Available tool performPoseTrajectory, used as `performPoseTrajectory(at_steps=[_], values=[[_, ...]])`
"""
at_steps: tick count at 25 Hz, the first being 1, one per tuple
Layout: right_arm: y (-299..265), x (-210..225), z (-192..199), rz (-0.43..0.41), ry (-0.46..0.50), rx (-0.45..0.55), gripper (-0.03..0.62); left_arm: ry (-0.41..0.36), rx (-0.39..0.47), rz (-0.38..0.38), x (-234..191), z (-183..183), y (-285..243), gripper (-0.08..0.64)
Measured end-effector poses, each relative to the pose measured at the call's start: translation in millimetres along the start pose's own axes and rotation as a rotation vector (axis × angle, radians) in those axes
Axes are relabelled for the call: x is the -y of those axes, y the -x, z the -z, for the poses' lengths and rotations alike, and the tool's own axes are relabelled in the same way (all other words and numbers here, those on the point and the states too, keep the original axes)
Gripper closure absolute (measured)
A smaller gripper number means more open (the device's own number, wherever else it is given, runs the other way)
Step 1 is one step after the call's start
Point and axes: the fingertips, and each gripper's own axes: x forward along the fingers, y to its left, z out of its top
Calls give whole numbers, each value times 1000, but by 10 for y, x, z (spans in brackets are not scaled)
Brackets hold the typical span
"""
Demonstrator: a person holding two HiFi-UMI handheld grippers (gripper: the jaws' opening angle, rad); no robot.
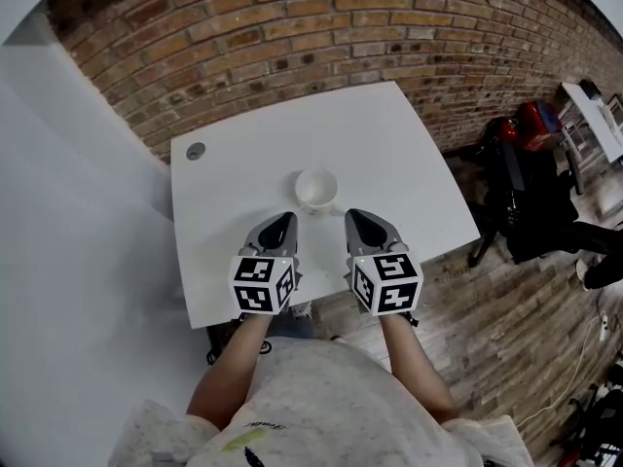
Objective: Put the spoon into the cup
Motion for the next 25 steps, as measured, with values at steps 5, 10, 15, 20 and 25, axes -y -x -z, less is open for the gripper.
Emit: performPoseTrajectory(at_steps=[5, 10, 15, 20, 25], values=[[-199, 121, -46, 13, -7, -12, 583, -1, -35, 16, -84, 35, -248, 555], [-337, 182, -50, 19, -7, -20, 583, 0, -57, 24, -164, 93, -398, 555], [-449, 192, -74, 23, -7, -28, 583, -5, -81, 37, -228, 129, -489, 555], [-549, 231, -71, 30, -9, -37, 583, -7, -97, 46, -277, 163, -577, 555], [-620, 248, -78, 34, -10, -40, 583, -13, -107, 57, -304, 186, -641, 555]])
